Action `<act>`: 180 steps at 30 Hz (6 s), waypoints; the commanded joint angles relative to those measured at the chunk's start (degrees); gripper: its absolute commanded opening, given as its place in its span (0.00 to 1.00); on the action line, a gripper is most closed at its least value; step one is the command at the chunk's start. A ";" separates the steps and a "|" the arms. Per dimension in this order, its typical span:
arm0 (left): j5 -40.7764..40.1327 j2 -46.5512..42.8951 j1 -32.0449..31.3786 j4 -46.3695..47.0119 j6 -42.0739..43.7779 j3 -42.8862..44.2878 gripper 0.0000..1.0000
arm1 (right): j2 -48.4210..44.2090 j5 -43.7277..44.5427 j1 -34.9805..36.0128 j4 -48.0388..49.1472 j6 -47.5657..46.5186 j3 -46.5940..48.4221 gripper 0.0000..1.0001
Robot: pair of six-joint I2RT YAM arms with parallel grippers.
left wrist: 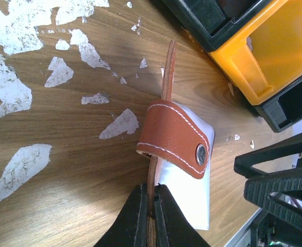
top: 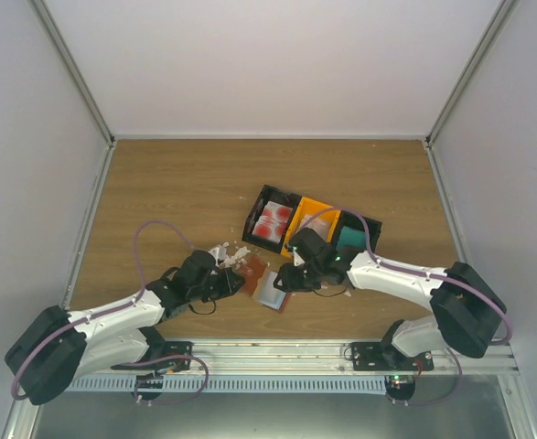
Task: Put the credit cards into the card holder
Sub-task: Open the card holder at the center of the board.
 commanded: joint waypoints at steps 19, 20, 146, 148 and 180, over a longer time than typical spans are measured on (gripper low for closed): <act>-1.98 2.56 -1.15 2.67 -1.97 -0.42 0.00 | 3.68 -5.35 0.91 7.98 0.26 -2.83 0.40; -1.93 2.65 -1.22 2.68 -1.92 -0.38 0.00 | 4.05 -5.63 0.91 8.26 0.33 -2.80 0.40; -9.74 10.09 -13.20 19.67 3.81 -3.73 0.08 | 17.67 -8.12 -3.21 6.64 -4.81 8.63 0.57; -8.61 11.37 -13.20 21.13 4.21 -3.40 0.09 | 16.48 -8.03 -3.53 7.01 -4.72 8.72 0.57; -5.02 27.29 -13.28 10.56 14.37 8.93 0.22 | 10.46 20.05 -18.08 -12.33 -33.24 19.44 0.41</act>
